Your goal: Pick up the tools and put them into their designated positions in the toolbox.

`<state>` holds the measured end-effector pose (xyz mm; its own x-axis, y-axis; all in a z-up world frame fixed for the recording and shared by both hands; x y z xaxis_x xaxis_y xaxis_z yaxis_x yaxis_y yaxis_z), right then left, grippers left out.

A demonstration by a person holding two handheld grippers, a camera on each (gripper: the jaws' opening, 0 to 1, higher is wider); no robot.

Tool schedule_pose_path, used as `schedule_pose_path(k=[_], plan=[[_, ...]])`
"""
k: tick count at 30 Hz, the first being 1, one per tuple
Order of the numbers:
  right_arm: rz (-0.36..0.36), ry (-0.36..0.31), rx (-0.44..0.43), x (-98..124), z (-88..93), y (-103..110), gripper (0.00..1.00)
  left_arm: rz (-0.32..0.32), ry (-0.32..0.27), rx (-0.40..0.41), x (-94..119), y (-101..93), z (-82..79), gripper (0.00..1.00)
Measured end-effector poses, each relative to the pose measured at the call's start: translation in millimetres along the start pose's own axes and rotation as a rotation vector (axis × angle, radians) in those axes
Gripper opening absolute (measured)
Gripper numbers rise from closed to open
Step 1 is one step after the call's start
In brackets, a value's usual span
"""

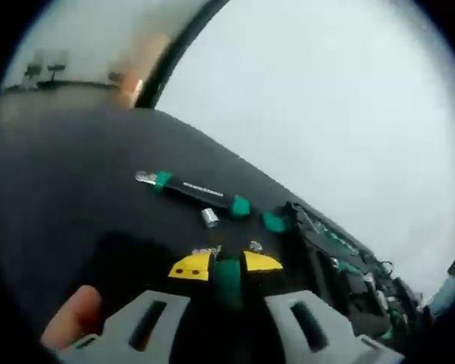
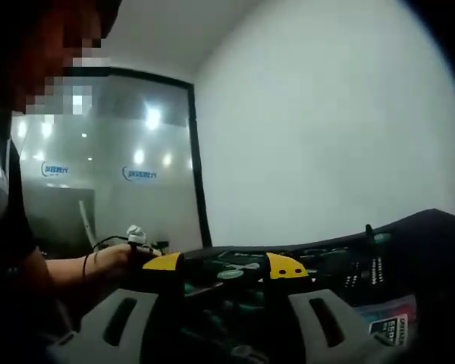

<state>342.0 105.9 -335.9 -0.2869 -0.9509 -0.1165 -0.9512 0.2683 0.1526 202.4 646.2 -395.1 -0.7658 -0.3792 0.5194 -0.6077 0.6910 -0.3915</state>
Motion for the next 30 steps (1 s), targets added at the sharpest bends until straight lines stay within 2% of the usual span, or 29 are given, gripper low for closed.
schedule_pose_path(k=[1, 2, 4, 5, 6, 7, 8, 9, 10, 12, 15, 17, 21, 24, 30], plan=[[0.002, 0.0, 0.0, 0, 0.0, 0, 0.39, -0.02, -0.021, -0.006, 4, 4.2, -3.7, 0.17], [0.003, -0.001, 0.0, 0, -0.1, 0, 0.39, -0.016, -0.014, 0.032, 7, 7.7, -3.4, 0.17], [0.005, -0.002, -0.002, 1, -0.2, -1, 0.39, 0.031, 0.05, 0.139, 8, 12.8, 5.1, 0.15], [0.005, -0.002, -0.002, 1, -0.2, -1, 0.39, 0.075, 0.09, 0.172, 7, 12.2, 10.1, 0.14], [0.004, -0.001, -0.001, 0, -0.1, -1, 0.39, 0.085, 0.101, 0.195, 4, 13.7, 13.0, 0.14], [0.002, -0.001, 0.0, 0, -0.2, 0, 0.39, 0.063, 0.118, 0.167, 4, 15.1, 17.5, 0.13], [0.001, -0.001, 0.001, 0, -0.2, 0, 0.39, 0.056, 0.091, 0.104, 5, 13.3, 15.1, 0.13], [0.001, 0.0, 0.002, 0, -0.2, 0, 0.39, 0.067, 0.127, 0.102, 8, 8.0, 18.5, 0.14], [0.0, 0.0, 0.001, 0, -0.1, 0, 0.39, 0.085, 0.135, 0.058, 8, 5.5, 20.3, 0.14], [-0.001, -0.003, 0.0, 1, -0.5, 0, 0.39, 0.089, 0.116, 0.038, 7, 6.6, 20.8, 0.15], [-0.002, -0.006, 0.001, 1, -1.1, 0, 0.39, 0.101, 0.124, 0.047, 8, 3.2, 22.9, 0.15], [-0.003, -0.005, 0.002, 1, -1.0, 0, 0.39, 0.113, 0.136, 0.084, 2, 4.3, 18.2, 0.15], [-0.006, -0.005, 0.003, 1, -0.9, 1, 0.39, 0.132, 0.149, 0.099, -4, 2.5, 15.4, 0.13], [-0.006, -0.003, 0.002, 1, -0.6, 1, 0.39, 0.168, 0.161, 0.134, -13, 0.4, 8.7, 0.13], [-0.005, 0.0, 0.002, 0, -0.2, 0, 0.39, 0.257, 0.182, 0.145, -19, -18.5, 9.6, 0.12]])
Point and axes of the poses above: the point that each gripper's makers call its tool centre point, and the gripper's own axes: x roughly backward along the fingers, y roughly to its left, z roughly out of its underside, the point moved 6 cm from there along x, roughly backward along the fingers, and after that the axes turned 10 degrees about y, right-handed, at the moved point
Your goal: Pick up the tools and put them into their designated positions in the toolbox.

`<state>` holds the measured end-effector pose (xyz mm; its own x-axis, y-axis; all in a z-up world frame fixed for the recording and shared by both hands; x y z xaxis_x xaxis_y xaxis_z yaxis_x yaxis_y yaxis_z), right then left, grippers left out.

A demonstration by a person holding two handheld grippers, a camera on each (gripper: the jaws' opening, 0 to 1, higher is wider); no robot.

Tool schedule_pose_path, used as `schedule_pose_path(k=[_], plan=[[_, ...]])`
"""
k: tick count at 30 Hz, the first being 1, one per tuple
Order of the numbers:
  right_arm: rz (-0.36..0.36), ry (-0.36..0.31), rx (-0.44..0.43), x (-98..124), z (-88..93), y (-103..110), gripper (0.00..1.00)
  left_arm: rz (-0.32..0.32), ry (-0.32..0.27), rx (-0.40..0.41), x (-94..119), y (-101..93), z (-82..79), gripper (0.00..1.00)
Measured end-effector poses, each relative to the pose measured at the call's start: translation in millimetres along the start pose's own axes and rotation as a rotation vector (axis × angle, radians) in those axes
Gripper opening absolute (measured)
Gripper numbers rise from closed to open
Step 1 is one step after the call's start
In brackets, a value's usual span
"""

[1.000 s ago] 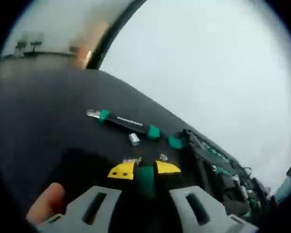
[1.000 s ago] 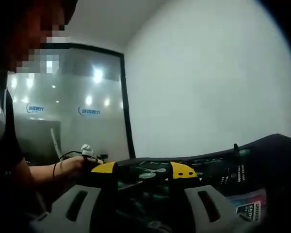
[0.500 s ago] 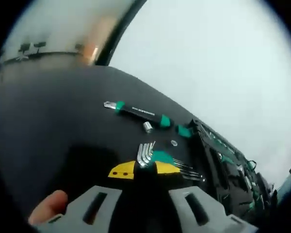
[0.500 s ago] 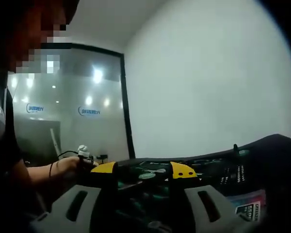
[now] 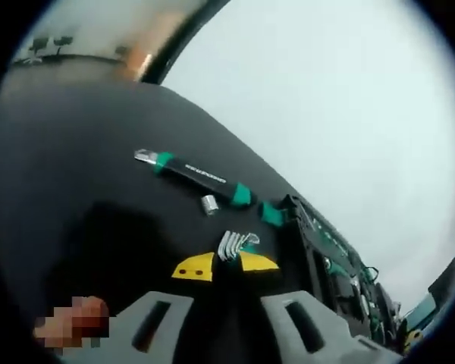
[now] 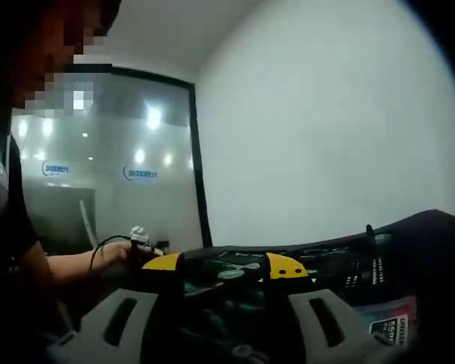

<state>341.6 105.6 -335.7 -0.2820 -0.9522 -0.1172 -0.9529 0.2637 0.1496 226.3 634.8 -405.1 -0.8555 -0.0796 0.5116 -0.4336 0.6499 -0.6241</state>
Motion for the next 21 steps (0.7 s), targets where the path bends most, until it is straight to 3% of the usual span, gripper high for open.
schedule_pose_path(k=[4, 5, 8, 9, 11, 12, 14, 15, 16, 18, 21], plan=[[0.001, 0.002, 0.0, 0, 0.3, 0, 0.39, 0.071, -0.01, 0.03, -3, -6.2, -5.9, 0.04], [0.001, 0.003, -0.001, 0, 0.4, -1, 0.39, 0.128, -0.01, 0.047, -3, -15.0, -5.4, 0.04], [0.0, 0.005, -0.001, -1, 0.8, 0, 0.39, 0.044, 0.028, -0.017, -7, -9.5, -0.2, 0.05], [0.0, 0.006, -0.001, -1, 0.9, -1, 0.39, 0.045, 0.04, -0.018, -11, -6.7, -3.5, 0.07], [-0.001, 0.005, -0.001, -1, 0.8, 0, 0.39, -0.015, 0.043, 0.005, -12, 2.6, -6.0, 0.14], [-0.001, 0.006, -0.001, -1, 0.9, 0, 0.39, -0.002, 0.037, -0.004, -13, 0.7, -7.3, 0.14], [-0.002, 0.005, -0.001, -1, 0.8, 0, 0.39, -0.02, 0.008, -0.14, -13, -5.4, -12.5, 0.15], [-0.003, 0.005, -0.001, -1, 0.8, 0, 0.39, -0.036, -0.003, -0.204, -10, -19.2, -4.9, 0.17], [-0.003, 0.006, -0.001, -1, 0.8, 0, 0.39, -0.046, -0.042, -0.254, -11, -27.4, -8.1, 0.21], [-0.003, 0.005, -0.001, -1, 0.7, 0, 0.39, -0.057, -0.074, -0.439, -20, -41.6, -12.3, 0.28], [-0.002, 0.006, 0.0, -1, 0.8, 0, 0.39, -0.171, -0.063, -0.568, -33, -43.8, -12.0, 0.36]])
Point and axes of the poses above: the point that each gripper's makers call its tool centre point, and the gripper's own axes: x roughly backward along the fingers, y roughly to its left, z roughly out of its underside, the point moved 6 cm from there along x, roughly backward along the fingers, and after that the axes turned 10 degrees about y, right-handed, at the moved point
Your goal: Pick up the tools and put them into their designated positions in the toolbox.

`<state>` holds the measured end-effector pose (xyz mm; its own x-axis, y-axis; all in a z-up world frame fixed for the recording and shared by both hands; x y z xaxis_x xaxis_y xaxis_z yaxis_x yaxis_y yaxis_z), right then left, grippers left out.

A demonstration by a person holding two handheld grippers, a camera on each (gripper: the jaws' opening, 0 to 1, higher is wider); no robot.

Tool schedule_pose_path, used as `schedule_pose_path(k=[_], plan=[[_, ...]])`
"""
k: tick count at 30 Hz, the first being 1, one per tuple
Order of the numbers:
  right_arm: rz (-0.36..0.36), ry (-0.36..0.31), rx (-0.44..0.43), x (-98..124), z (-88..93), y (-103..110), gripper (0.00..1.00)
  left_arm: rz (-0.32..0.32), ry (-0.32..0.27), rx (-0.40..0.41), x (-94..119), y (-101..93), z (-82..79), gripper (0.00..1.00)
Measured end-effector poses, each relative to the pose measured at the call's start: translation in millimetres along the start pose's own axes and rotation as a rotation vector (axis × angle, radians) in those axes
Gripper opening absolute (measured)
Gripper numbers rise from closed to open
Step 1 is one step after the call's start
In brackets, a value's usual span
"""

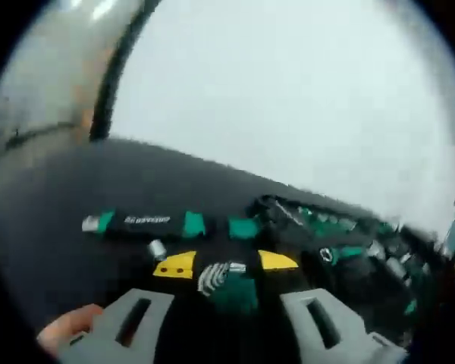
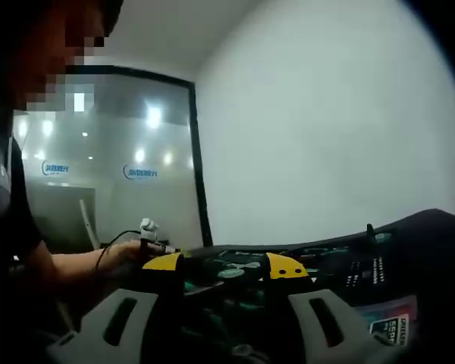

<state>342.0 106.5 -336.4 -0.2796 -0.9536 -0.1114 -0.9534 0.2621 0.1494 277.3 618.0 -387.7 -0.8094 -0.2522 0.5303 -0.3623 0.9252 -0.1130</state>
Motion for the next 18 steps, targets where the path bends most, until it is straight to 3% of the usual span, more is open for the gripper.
schedule_pose_path(k=[2, 4, 5, 6, 9, 10, 11, 12, 14, 18], plan=[[0.002, 0.001, 0.0, 0, 0.1, 0, 0.39, -0.079, 0.114, -0.015, -17, 10.0, 8.4, 0.35], [0.005, 0.002, 0.0, 0, 0.3, -1, 0.39, -0.056, 0.053, -0.001, -21, 9.7, 6.7, 0.33], [0.006, 0.002, -0.001, 0, 0.3, -1, 0.39, -0.05, 0.068, 0.052, -23, 9.0, 10.7, 0.32], [0.007, 0.001, -0.002, 0, 0.3, -1, 0.39, -0.054, 0.068, 0.038, -15, 11.4, 12.4, 0.34], [0.008, 0.002, -0.002, 0, 0.4, -1, 0.39, -0.159, 0.064, 0.013, -5, 26.2, 14.4, 0.36], [0.008, 0.002, -0.002, 0, 0.4, -1, 0.39, -0.185, 0.084, 0.001, 0, 29.2, 16.6, 0.31], [0.006, 0.002, -0.002, 0, 0.4, -1, 0.39, -0.217, 0.14, -0.037, 5, 32.0, 23.2, 0.24], [0.005, 0.003, -0.003, 0, 0.5, -1, 0.39, -0.226, 0.097, -0.005, 7, 27.2, 22.2, 0.21], [0.001, 0.007, -0.005, -1, 1.1, 0, 0.39, -0.185, 0.103, -0.017, 4, 25.1, 24.1, 0.14], [-0.002, 0.013, 0.001, -1, 1.9, 0, 0.39, -0.238, 0.113, -0.039, 18, 25.7, 30.2, 0.12]])
Point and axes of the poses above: the point that each gripper's makers call its tool centre point, and the gripper's own axes: x roughly backward along the fingers, y roughly to its left, z roughly out of its underside, the point moved 6 cm from there along x, roughly backward along the fingers, and after that the axes turned 10 degrees about y, right-handed, at the moved point
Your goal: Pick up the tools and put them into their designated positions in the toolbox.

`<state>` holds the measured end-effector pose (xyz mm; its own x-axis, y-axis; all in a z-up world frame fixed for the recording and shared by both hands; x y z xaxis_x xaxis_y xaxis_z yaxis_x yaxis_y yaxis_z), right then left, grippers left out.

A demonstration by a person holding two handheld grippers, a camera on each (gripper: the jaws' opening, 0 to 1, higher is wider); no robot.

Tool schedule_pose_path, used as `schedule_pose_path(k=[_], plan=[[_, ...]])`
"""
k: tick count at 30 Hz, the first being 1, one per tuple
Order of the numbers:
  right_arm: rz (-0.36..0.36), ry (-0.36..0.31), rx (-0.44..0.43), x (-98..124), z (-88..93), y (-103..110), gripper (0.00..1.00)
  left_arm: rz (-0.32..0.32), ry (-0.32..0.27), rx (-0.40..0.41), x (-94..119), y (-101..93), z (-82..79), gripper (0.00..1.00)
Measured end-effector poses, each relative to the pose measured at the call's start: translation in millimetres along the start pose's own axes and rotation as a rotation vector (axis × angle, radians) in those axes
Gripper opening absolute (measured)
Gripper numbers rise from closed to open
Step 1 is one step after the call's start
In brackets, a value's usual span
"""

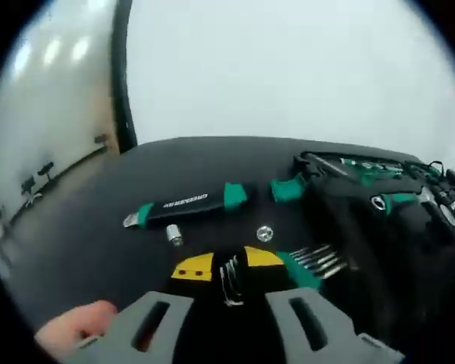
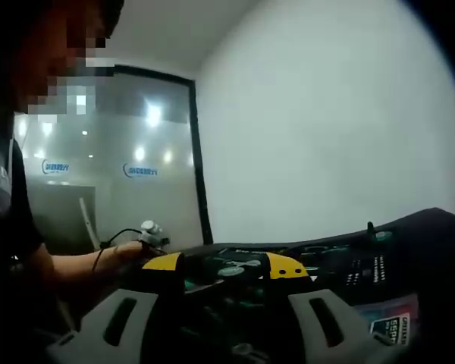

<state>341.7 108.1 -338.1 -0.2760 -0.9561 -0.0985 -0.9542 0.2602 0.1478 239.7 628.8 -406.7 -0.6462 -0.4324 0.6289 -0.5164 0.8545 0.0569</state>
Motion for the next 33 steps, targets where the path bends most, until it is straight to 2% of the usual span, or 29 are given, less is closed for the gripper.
schedule_pose_path(k=[1, 3, 4, 7, 10, 14, 16, 19, 21, 24, 27, 28, 31, 32, 33], plan=[[0.001, 0.0, 0.0, 0, 0.0, 0, 0.39, -0.049, -0.017, -0.023, 4, 5.6, 1.5, 0.06], [0.003, -0.002, -0.002, 1, -0.2, -1, 0.39, -0.052, -0.018, 0.001, 16, 3.2, 10.9, 0.02], [0.004, -0.002, -0.003, 1, -0.2, -1, 0.39, -0.071, -0.017, 0.018, 14, 8.5, 13.2, 0.01], [0.004, -0.001, -0.002, 1, 0.0, 0, 0.39, -0.12, -0.038, 0.015, 36, 14.0, 26.7, 0.01], [0.002, 0.001, -0.001, 0, 0.2, 0, 0.39, -0.124, -0.031, 0.057, 44, 25.6, 36.2, 0.01], [0.001, 0.0, -0.001, 1, 0.0, 0, 0.39, -0.13, -0.026, 0.162, 73, 45.2, 61.2, 0.01], [0.002, -0.001, -0.002, 1, -0.1, 0, 0.39, -0.181, -0.005, 0.189, 87, 63.0, 75.8, 0.01], [-0.003, 0.001, 0.001, 0, 0.1, 1, 0.39, -0.235, 0.059, 0.211, 106, 69.5, 88.3, 0.01], [-0.005, 0.003, 0.004, 0, 0.2, 1, 0.39, -0.285, 0.098, 0.11, 115, 68.7, 91.1, 0.01], [-0.009, 0.005, 0.003, 0, 0.5, 2, 0.39, -0.329, 0.223, -0.055, 133, 58.8, 99.9, 0.02], [-0.013, 0.011, 0.0, -1, 1.4, 3, 0.39, -0.271, 0.32, -0.112, 151, 43.5, 105.4, 0.02], [-0.014, 0.013, 0.002, -1, 1.6, 3, 0.39, -0.22, 0.35, -0.124, 151, 42.2, 105.1, 0.01], [-0.013, 0.013, 0.007, -1, 1.5, 3, 0.39, -0.109, 0.462, -0.248, 154, 34.3, 112.2, 0.0], [-0.011, 0.01, 0.008, -1, 1.2, 3, 0.39, -0.128, 0.39, -0.303, 151, 39.5, 103.4, 0.02], [-0.009, 0.009, 0.007, 0, 0.9, 3, 0.39, -0.169, 0.304, -0.269, 150, 47.0, 93.6, 0.05]])
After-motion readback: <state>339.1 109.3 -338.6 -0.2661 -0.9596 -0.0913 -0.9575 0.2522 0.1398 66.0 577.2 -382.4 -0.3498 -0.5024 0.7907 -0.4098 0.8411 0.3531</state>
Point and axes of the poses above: the point that each gripper's makers call its tool centre point, and the gripper's own axes: x roughly backward along the fingers, y roughly to its left, z roughly out of its underside, the point moved 6 cm from there along x, roughly backward along the fingers, and after that the axes turned 10 degrees about y, right-handed, at the moved point
